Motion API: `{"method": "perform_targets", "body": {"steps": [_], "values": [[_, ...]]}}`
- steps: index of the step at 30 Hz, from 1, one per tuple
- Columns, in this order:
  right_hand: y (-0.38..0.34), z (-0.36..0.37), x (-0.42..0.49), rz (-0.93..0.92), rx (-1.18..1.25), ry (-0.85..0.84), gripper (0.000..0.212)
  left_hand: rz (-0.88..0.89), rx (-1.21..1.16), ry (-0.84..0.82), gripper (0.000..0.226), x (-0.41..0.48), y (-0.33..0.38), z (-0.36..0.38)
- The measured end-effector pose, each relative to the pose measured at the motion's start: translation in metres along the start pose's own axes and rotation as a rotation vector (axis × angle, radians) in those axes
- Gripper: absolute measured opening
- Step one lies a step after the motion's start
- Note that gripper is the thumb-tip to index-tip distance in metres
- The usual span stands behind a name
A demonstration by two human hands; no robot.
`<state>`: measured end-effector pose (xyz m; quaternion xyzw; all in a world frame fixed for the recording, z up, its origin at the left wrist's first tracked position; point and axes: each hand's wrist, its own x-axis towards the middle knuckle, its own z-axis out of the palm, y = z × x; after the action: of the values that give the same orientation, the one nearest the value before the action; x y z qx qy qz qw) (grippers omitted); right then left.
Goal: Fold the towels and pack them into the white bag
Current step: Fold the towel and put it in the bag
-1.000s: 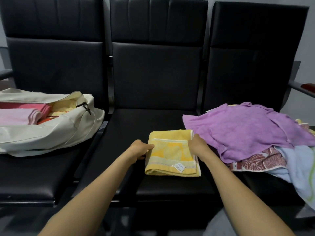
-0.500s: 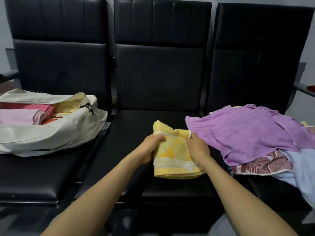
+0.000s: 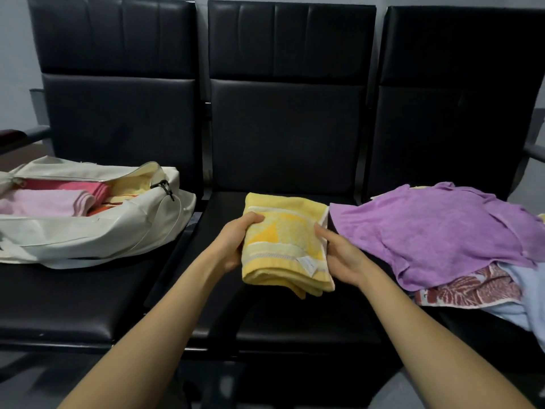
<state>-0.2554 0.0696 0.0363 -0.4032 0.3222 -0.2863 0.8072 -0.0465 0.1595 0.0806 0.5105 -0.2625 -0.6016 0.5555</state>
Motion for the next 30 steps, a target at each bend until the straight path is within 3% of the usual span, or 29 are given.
{"method": "perform_targets", "body": {"steps": [2, 4, 8, 10, 14, 17, 18, 20, 23, 27, 30], "values": [[-0.001, -0.002, -0.001, -0.027, -0.060, 0.053, 0.075, 0.027, 0.130, 0.055, 0.034, 0.002, 0.002, -0.006], [-0.002, -0.003, 0.000, -0.059, -0.116, 0.100, 0.078, 0.040, 0.246, 0.138, 0.040, 0.006, 0.000, -0.016], [-0.006, 0.009, -0.005, -0.150, -0.197, 0.121, 0.040, 0.100, 0.417, 0.236, 0.062, 0.011, -0.007, -0.029], [-0.006, 0.017, -0.008, -0.174, -0.217, 0.120, 0.028, 0.106, 0.394, 0.194, 0.066, 0.011, -0.007, -0.029], [-0.008, 0.023, -0.010, -0.197, -0.228, 0.220, 0.025, 0.090, 0.241, -0.074, 0.042, 0.002, 0.006, -0.027], [-0.016, 0.020, -0.016, -0.193, -0.295, 0.119, 0.022, 0.122, 0.383, -0.217, 0.050, -0.005, 0.005, -0.035], [-0.018, 0.018, -0.018, -0.181, -0.395, 0.072, 0.032, 0.147, 0.473, -0.215, 0.060, -0.006, 0.004, -0.038], [-0.017, 0.015, -0.020, -0.152, -0.682, 0.032, 0.061, 0.223, 0.680, -0.173, 0.076, -0.006, 0.001, -0.040], [-0.011, 0.022, -0.021, -0.162, -1.051, 0.133, 0.087, 0.320, 0.917, -0.090, 0.090, -0.005, -0.002, -0.039], [-0.005, 0.032, -0.018, -0.296, -1.252, 0.268, 0.080, 0.422, 1.253, 0.046, 0.098, -0.006, -0.011, -0.033], [-0.003, 0.037, -0.017, -0.376, -1.332, 0.329, 0.063, 0.565, 1.323, 0.210, 0.087, -0.008, -0.017, -0.031]]}}
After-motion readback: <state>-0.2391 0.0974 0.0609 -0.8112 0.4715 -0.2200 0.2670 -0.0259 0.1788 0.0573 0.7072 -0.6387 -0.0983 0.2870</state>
